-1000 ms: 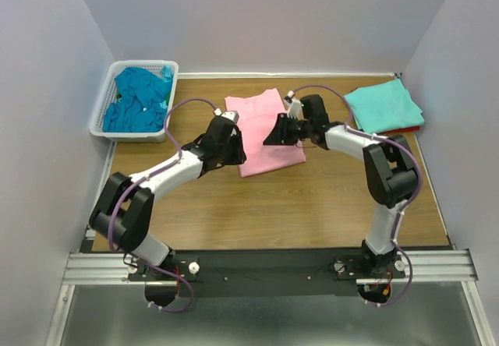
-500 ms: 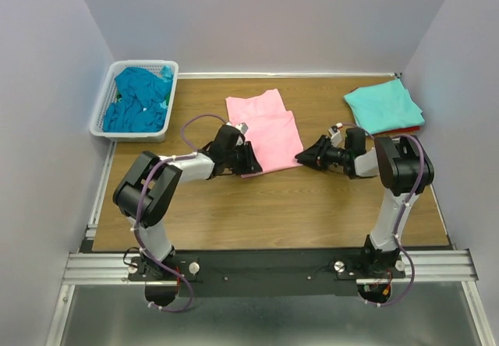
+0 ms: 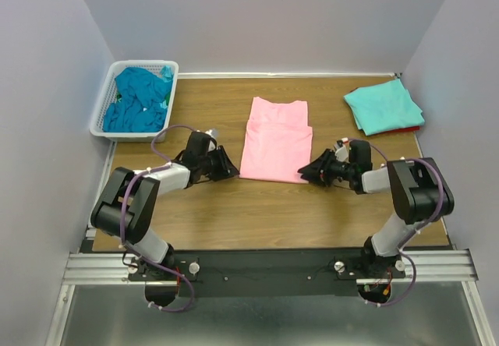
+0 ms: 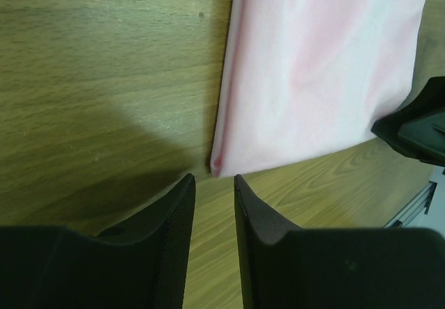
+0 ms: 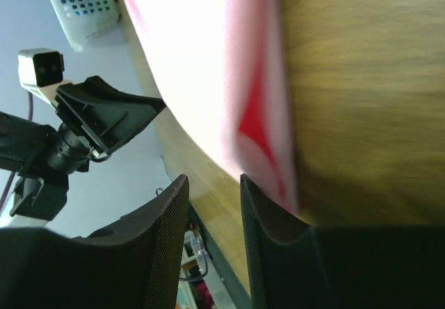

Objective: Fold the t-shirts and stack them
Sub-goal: Fold the tshirt

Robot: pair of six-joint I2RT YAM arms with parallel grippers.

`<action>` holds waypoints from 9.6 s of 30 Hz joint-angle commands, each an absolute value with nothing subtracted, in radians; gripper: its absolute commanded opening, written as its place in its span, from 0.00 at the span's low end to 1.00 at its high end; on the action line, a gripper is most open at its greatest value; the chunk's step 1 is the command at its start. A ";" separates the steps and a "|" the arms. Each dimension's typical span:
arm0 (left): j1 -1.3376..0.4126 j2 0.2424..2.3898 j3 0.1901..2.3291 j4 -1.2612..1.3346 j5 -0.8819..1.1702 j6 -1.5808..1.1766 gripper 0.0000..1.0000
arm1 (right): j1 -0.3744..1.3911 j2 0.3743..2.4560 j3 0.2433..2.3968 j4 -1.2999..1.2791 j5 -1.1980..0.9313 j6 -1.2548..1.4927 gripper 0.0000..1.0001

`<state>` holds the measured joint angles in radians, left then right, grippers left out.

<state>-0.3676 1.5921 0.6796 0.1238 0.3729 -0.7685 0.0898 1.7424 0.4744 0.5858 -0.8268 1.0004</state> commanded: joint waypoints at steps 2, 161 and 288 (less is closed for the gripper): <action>-0.380 1.503 0.725 0.129 0.377 -0.723 0.40 | 0.135 1.609 0.606 0.362 -0.736 0.858 0.43; -0.889 1.091 0.965 -0.810 0.078 -0.711 0.00 | 0.740 1.173 1.222 -1.175 0.046 0.552 0.01; -0.425 1.842 0.442 1.050 0.532 -1.241 0.43 | 0.134 2.071 0.443 1.244 -0.917 1.253 0.68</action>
<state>-0.4461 1.8061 0.5087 0.8696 0.4686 -1.1130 0.1761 2.0117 0.5079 1.1503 -0.9485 1.1946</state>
